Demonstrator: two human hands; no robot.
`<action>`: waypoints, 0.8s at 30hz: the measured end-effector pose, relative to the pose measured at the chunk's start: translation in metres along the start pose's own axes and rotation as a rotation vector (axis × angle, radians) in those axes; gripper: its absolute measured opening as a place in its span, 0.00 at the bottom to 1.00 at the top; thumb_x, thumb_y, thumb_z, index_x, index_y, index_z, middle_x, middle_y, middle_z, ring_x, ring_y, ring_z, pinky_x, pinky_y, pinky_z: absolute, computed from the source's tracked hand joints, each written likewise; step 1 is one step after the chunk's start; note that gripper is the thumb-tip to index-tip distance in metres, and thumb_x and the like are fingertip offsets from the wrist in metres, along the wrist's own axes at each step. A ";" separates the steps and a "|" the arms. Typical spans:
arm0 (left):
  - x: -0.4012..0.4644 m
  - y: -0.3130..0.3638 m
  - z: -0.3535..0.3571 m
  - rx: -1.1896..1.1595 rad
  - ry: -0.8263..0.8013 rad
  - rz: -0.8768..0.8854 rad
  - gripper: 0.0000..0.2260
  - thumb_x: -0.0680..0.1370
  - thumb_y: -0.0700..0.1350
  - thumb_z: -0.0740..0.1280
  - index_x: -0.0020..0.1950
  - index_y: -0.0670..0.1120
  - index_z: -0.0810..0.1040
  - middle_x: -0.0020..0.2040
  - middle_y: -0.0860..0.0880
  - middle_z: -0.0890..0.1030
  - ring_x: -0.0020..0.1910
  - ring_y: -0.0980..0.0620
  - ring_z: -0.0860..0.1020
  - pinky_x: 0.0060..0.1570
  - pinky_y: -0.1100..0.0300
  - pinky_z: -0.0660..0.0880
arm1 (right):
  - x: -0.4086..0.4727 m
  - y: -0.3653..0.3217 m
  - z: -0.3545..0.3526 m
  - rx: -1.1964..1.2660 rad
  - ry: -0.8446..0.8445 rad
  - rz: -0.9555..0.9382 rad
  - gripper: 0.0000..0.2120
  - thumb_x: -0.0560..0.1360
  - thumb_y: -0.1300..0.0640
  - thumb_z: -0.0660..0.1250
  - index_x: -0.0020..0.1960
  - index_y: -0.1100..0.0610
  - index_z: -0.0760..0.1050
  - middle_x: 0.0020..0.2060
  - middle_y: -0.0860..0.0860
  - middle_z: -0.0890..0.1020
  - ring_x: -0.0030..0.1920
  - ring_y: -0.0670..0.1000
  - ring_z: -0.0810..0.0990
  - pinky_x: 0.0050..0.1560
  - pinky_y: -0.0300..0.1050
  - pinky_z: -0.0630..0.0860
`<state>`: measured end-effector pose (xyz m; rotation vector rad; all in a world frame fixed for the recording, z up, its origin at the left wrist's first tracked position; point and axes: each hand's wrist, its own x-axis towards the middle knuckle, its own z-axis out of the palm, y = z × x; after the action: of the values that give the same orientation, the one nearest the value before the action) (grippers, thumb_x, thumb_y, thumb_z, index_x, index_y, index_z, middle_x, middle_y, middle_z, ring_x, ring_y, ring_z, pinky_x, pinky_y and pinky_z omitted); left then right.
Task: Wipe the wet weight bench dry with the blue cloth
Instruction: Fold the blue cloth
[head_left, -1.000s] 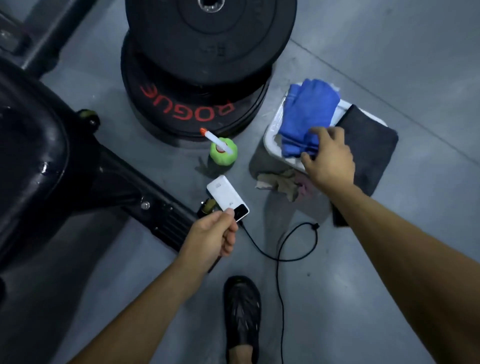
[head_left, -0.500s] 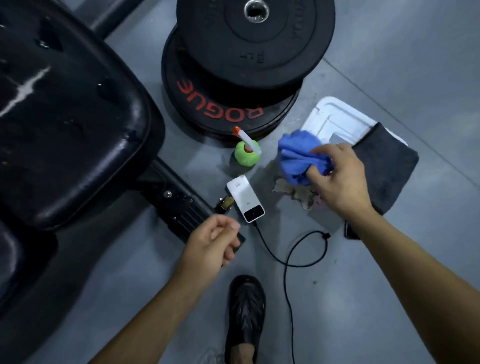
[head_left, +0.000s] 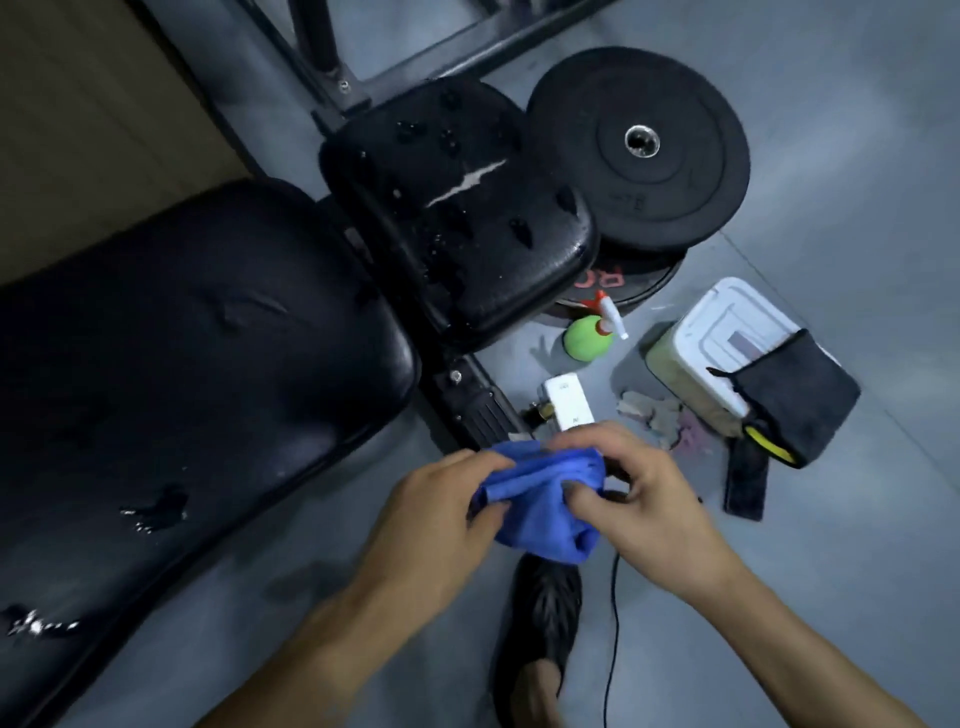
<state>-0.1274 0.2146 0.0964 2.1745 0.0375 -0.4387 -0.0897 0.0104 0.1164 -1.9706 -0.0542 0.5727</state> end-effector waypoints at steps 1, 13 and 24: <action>-0.008 -0.001 -0.008 -0.023 0.027 0.013 0.12 0.73 0.47 0.66 0.55 0.53 0.82 0.48 0.57 0.83 0.45 0.57 0.81 0.46 0.56 0.78 | -0.007 -0.011 0.011 0.100 0.046 0.033 0.15 0.72 0.59 0.69 0.57 0.48 0.81 0.49 0.48 0.84 0.50 0.52 0.82 0.51 0.47 0.79; -0.034 -0.033 -0.012 -0.181 0.294 0.016 0.10 0.80 0.54 0.63 0.43 0.51 0.76 0.40 0.54 0.77 0.39 0.55 0.76 0.39 0.57 0.74 | -0.008 -0.019 0.068 0.260 0.186 0.092 0.27 0.73 0.68 0.74 0.65 0.43 0.76 0.57 0.45 0.82 0.56 0.58 0.81 0.55 0.53 0.82; 0.013 -0.076 0.022 -0.403 0.266 0.191 0.10 0.75 0.54 0.66 0.43 0.48 0.75 0.38 0.50 0.77 0.36 0.52 0.76 0.40 0.48 0.77 | 0.022 0.018 0.091 0.459 0.287 -0.078 0.14 0.77 0.59 0.68 0.63 0.53 0.78 0.57 0.52 0.85 0.60 0.55 0.82 0.61 0.53 0.76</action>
<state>-0.1360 0.2411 0.0209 1.8036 0.0584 -0.0241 -0.1116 0.0845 0.0616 -1.5755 0.1655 0.2197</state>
